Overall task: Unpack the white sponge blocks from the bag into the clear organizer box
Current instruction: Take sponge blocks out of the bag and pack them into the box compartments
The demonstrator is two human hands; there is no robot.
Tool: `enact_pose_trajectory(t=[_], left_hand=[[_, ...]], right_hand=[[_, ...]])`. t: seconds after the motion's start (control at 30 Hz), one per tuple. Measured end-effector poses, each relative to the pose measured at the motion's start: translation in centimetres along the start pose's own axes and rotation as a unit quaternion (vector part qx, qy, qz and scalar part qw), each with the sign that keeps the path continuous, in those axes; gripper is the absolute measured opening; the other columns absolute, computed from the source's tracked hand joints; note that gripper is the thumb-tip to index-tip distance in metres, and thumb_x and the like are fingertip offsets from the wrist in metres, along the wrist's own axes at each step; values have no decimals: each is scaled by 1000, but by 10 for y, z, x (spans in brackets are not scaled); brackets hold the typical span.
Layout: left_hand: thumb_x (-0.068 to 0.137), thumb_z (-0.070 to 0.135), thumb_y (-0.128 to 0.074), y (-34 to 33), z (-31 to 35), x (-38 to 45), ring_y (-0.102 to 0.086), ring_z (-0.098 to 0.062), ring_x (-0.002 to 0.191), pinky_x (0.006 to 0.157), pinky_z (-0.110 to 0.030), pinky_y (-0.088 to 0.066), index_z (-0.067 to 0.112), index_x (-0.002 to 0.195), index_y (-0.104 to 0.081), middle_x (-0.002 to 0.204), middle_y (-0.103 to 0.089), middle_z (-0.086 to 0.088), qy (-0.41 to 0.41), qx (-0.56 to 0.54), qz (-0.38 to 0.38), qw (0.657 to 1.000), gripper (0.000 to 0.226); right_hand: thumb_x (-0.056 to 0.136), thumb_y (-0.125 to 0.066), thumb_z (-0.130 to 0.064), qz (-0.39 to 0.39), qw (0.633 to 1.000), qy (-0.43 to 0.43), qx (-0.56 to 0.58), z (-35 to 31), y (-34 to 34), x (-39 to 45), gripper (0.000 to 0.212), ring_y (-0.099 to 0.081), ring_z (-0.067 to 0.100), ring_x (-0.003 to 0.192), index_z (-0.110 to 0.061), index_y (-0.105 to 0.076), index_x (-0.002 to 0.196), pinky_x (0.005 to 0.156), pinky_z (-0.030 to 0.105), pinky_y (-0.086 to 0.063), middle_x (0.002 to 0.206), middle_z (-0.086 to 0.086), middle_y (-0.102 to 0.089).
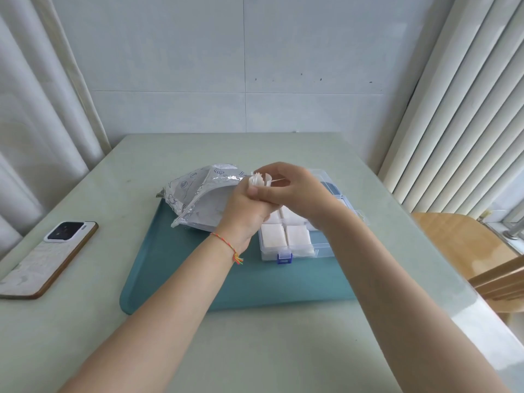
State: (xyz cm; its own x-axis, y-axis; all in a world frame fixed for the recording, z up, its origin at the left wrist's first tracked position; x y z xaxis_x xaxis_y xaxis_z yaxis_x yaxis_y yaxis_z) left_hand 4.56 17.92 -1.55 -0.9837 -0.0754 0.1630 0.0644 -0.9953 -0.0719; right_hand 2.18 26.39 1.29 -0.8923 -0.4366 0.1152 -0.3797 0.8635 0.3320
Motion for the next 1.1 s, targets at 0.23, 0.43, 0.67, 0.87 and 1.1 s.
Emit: enact_pose_trajectory(t=[0.23, 0.43, 0.67, 0.87, 1.1], left_hand=[[64, 9, -55, 19, -3, 4, -47, -18, 65, 54, -26, -39, -5, 97, -66, 81, -62, -12, -9, 7, 91, 996, 37], [78, 3, -51, 9, 5, 4, -51, -11, 56, 49, -22, -41, 13, 84, -64, 71, -64, 4, -34, 74, 71, 994, 17], [83, 7, -49, 12, 4, 2, -54, -10, 60, 43, -24, -39, 26, 83, -58, 70, -62, 14, -26, 104, 96, 990, 21], [83, 4, -51, 11, 4, -1, -51, -9, 55, 44, -24, -36, 19, 79, -60, 62, -58, 11, -11, 119, 86, 989, 18], [83, 14, -51, 6, 4, 0, -55, -12, 54, 41, -22, -36, 23, 87, -65, 73, -67, -1, -16, 153, 63, 986, 17]], right_hand=[[68, -83, -25, -35, 992, 8, 120, -1, -17, 1, 52, -66, 30, 86, -10, -65, 115, 68, 35, -52, 111, 18, -68], [75, -84, -17, 4, 996, 8, 84, 0, -17, 0, 40, -66, 28, 92, -11, -67, 111, 64, 39, -50, 106, 15, -70], [77, -83, -20, 31, 998, 19, 52, -5, -14, -3, 32, -67, 15, 94, -14, -70, 106, 64, 30, -57, 102, 2, -71], [76, -84, -27, 38, 999, 10, 34, -1, -11, -1, 38, -62, 9, 86, -16, -67, 107, 55, 14, -44, 104, 0, -69], [76, -83, -35, 36, 999, 15, 24, -2, -10, -1, 43, -62, 12, 86, -16, -66, 111, 52, 26, -48, 103, 1, -67]])
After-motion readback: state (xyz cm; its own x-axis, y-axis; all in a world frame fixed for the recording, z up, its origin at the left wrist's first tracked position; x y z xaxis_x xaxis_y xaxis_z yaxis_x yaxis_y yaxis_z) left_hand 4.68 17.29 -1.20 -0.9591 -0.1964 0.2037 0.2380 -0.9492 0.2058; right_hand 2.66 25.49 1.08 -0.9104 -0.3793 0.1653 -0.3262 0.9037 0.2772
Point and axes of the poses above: each hand's wrist, its own x-axis towards the middle knuckle, its own y-axis out of the back of the hand, z = x × y, the point moved 9 cm from there along x, towards the middle knuckle
